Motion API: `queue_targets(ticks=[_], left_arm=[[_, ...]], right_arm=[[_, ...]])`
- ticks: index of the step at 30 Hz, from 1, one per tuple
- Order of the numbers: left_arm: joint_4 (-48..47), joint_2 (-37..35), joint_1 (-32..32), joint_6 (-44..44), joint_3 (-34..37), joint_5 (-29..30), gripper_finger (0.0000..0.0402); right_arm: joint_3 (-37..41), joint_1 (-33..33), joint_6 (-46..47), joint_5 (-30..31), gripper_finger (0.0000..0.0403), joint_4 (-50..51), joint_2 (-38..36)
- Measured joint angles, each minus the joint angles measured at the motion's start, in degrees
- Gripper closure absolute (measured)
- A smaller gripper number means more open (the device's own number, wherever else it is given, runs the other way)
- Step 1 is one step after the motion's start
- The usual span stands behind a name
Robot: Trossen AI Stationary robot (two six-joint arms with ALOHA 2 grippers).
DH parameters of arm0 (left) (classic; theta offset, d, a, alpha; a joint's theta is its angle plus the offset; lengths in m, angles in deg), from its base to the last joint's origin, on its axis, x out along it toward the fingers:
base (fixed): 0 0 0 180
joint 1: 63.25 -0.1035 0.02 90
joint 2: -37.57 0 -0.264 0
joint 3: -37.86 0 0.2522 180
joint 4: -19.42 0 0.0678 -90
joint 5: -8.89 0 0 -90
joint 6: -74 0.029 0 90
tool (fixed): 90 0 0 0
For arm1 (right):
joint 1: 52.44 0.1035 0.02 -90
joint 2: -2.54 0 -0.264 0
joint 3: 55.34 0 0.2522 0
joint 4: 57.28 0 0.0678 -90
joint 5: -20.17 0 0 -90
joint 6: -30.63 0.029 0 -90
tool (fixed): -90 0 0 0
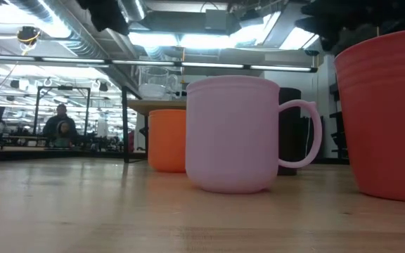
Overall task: Stack small to large cups/mugs on shelf
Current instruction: Put the orange mug on top of the shelf
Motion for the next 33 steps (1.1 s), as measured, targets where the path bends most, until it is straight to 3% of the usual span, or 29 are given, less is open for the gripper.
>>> queue_targets(ticks=[7, 11, 22, 28, 33], left_arm=[[11.96, -6.23, 1.34, -0.56, 7.66, 0.02, 0.0312], [13.14, -7.35, 3.12, -1.87, 9.24, 0.00, 0.0312], [12.72, -9.28, 7.59, -5.03, 12.94, 0.51, 0.0312], [14.04, -10.70, 10.44, -4.72, 15.13, 2.77, 0.0312], [22.29, -13.05, 12.41, -2.64, 21.22, 5.28, 0.0312]], right_arm=[[-12.67, 0.00, -3.19, -0.06, 0.0248, 8.17, 13.53], [-20.57, -0.02, -6.18, -0.07, 0.0241, 14.17, 21.92], [-40.38, 0.00, -8.50, -7.40, 0.0158, 23.35, 42.16], [-46.86, 0.00, -8.67, -9.09, 0.0156, 27.47, 50.35], [-49.92, 0.44, -9.58, -9.29, 0.0164, 29.33, 56.33]])
